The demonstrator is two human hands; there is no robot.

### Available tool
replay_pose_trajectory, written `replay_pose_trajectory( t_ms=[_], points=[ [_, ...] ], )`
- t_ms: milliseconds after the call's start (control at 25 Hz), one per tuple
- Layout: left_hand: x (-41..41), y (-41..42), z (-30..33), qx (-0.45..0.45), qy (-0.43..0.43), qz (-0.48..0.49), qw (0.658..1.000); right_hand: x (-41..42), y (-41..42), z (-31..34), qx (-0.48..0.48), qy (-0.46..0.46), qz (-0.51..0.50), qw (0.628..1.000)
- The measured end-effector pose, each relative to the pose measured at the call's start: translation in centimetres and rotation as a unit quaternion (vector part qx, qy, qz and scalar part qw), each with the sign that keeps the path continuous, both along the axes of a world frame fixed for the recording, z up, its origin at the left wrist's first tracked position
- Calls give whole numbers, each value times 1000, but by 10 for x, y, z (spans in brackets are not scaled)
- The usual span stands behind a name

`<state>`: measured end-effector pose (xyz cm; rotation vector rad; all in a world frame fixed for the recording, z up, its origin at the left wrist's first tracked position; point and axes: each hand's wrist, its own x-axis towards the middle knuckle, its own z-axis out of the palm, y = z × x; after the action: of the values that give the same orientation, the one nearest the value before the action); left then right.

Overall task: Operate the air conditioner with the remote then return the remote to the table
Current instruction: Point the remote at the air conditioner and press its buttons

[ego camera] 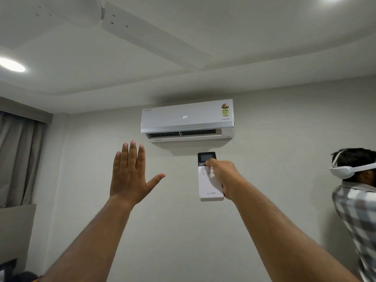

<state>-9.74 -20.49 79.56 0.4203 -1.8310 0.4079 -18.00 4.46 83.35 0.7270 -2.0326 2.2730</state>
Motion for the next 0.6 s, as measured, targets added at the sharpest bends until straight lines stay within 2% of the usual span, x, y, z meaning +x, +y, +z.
replay_pose_trajectory(
  t_ms=[600],
  points=[
    [-2,-4,-2,4,-3,7,1000,-2,-3,-1,1,1,3,1000]
  ],
)
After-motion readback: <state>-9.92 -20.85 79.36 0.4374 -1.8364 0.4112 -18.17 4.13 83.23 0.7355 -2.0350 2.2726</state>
